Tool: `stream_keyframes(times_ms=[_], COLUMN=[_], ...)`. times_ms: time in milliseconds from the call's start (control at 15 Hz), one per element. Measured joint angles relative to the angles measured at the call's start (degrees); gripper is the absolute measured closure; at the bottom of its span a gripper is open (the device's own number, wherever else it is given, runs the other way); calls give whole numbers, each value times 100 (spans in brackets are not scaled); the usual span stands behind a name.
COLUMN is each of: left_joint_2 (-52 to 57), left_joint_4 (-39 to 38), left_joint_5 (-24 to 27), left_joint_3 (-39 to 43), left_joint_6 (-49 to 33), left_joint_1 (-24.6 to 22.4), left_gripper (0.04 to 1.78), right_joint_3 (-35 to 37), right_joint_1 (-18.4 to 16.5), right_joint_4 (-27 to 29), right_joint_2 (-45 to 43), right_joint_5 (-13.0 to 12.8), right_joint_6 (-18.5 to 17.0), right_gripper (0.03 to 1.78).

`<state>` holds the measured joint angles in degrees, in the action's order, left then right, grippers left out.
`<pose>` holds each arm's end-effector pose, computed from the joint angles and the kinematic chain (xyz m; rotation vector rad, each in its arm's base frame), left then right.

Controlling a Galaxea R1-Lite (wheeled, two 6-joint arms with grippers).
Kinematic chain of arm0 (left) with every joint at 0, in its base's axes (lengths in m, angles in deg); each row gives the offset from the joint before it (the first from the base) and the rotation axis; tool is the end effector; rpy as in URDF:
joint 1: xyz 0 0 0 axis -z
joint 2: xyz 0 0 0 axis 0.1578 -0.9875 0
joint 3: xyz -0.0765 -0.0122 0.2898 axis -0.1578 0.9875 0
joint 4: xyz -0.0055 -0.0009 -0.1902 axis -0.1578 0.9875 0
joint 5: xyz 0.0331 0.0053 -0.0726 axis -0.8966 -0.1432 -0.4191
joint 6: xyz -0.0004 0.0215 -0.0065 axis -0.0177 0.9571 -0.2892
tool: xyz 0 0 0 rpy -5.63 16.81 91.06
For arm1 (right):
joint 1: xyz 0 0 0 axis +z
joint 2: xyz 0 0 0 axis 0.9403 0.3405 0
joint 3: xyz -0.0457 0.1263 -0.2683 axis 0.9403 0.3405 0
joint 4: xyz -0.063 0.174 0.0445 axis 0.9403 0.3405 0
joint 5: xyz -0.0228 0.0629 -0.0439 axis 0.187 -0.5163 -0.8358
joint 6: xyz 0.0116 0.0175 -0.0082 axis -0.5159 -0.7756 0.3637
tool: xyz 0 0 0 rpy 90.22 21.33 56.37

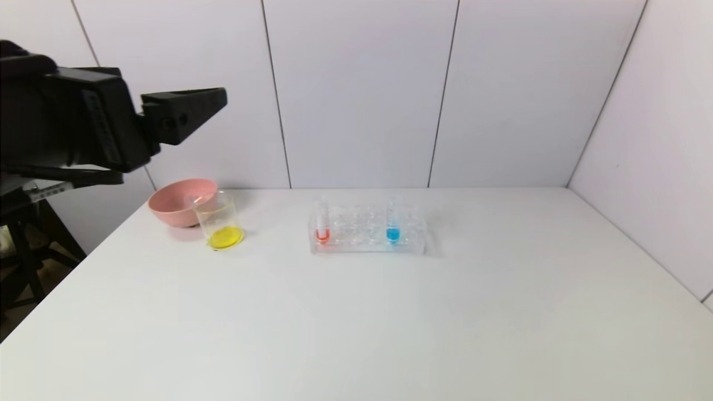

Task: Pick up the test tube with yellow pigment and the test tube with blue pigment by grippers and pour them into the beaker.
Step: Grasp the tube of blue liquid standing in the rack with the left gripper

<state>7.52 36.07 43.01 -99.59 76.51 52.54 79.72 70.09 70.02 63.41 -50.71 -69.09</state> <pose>0.1292 -0.1077 0.3379 0.0590 -0.0980 -0.2570 -0.0228 -0.0009 0.0757 0.0963 -0.0046 -0.0382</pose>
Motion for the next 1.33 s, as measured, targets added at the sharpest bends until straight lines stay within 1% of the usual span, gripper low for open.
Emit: stream_keyframes(times_ms=[200, 333, 467, 733, 1000, 1133, 1333], left_joint_2=[-689, -1134, -1560, -2291, -2977, -3316, -3788], left_joint_4=[-866, -1356, -1554, -1579, -1601, -1744, -2352], left_joint_5=[-920, -1180, -1336, -1406, -1412, -1414, -1347], left_joint_3=[68, 112, 151, 177, 129, 99, 63], left_joint_6=[-267, -496, -874, -1726, -2437, -2598, -2581], left_joint_1=[601, 891, 1174, 1491, 1685, 1723, 1731], left_gripper=[4, 4, 4, 4, 4, 4, 4], right_joint_3=[0, 0, 0, 0, 0, 0, 0], right_joint_1=[2, 2, 2, 2, 2, 0, 2], right_joint_4=[0, 0, 0, 0, 0, 0, 0], right_joint_2=[0, 0, 0, 0, 0, 0, 0], right_joint_5=[0, 0, 2, 0, 0, 0, 0], right_joint_6=[0, 0, 0, 0, 0, 0, 0], right_gripper=[4, 4, 4, 4, 4, 4, 4])
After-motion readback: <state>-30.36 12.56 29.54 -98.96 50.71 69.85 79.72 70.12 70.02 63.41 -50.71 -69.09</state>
